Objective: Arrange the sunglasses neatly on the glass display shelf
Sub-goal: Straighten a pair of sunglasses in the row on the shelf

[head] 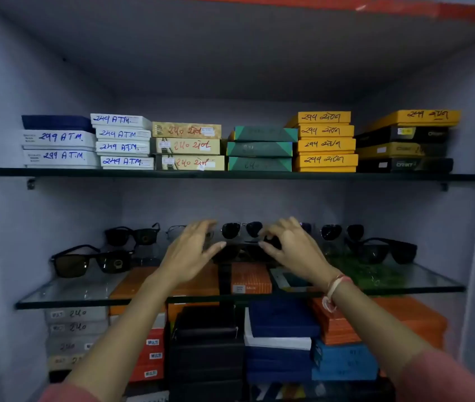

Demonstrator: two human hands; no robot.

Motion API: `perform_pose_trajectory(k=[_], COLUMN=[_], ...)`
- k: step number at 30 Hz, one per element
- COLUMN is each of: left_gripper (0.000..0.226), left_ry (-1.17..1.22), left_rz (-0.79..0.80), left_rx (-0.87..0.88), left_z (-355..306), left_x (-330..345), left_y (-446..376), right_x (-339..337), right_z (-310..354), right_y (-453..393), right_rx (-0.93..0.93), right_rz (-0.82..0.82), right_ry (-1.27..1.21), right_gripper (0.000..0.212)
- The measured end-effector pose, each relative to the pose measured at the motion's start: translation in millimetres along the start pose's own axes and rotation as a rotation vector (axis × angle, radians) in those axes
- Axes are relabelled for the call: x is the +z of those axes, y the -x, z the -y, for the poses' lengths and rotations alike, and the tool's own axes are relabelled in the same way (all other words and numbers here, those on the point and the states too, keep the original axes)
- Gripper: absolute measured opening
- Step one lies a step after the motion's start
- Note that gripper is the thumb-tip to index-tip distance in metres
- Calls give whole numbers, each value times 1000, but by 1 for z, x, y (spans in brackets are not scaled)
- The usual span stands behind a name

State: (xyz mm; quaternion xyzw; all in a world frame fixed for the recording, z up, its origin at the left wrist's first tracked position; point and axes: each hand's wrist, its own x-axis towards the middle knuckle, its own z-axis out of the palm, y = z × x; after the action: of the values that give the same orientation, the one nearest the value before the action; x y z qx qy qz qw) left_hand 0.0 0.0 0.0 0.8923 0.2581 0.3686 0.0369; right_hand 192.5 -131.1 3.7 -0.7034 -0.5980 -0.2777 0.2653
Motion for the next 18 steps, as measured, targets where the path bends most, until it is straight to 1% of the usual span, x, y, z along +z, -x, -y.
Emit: perform_pose_trajectory(k=[2, 4, 6, 7, 9, 12, 15, 17, 18], left_gripper=[68, 70, 60, 50, 31, 17, 17, 17, 15], left_ry=[34, 47, 66, 87, 143, 270, 338, 350, 295], left_rz=[170, 313, 392, 404, 377, 367, 390, 353, 307], left_rx=[-89, -163, -206, -214, -226, -233, -214, -221, -221], left_z=[3, 6, 7, 8, 9, 11, 10, 10, 11], left_x=[6, 10, 15, 17, 18, 16, 9, 3, -1], left_y=[-9, -17, -25, -29, -34, -36, -35, -34, -34], right_x=[8, 15, 26, 30, 35, 36, 31, 24, 21], right_z=[-12, -24, -32, -36, -39, -40, -38, -34, -31], right_y=[-5, -9, -15, -18, -22, -26, -30, -35, -37], right_rx=[116, 181, 193, 186, 158, 123, 87, 84, 99], right_rz=[216, 333, 405, 428, 427, 372, 357, 342, 337], right_ry=[-78, -91, -76, -72, -66, -136, -251, -344, -406], right_gripper=[46, 56, 59, 59, 53, 36, 23, 18, 18])
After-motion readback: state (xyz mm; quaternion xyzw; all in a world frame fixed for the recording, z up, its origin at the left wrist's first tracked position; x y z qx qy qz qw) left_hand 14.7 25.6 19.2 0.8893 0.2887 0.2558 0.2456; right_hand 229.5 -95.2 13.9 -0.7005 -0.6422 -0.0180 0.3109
